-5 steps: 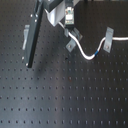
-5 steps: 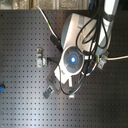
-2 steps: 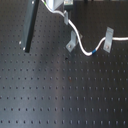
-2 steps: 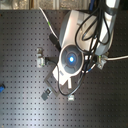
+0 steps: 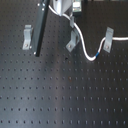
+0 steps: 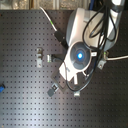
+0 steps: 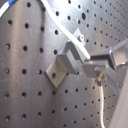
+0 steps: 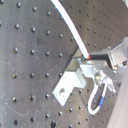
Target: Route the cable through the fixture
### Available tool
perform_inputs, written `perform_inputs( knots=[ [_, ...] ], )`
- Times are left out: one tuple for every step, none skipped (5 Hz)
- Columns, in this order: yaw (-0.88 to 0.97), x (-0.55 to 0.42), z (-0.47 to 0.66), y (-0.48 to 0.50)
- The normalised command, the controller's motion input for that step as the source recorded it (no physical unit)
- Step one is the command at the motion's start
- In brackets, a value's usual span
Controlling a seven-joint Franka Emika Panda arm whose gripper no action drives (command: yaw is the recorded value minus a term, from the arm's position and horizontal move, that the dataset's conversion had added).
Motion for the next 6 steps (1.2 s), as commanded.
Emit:
perform_inputs(
  knots=[
    [0.06,-0.12,0.15,-0.198],
    [0.0,-0.15,0.25,-0.161],
    [0.0,-0.121,0.13,-0.13],
    [0.0,-0.035,0.15,-0.039],
    [0.05,0.029,0.32,-0.019],
    [0.15,0.022,0.6,-0.005]
  ],
)
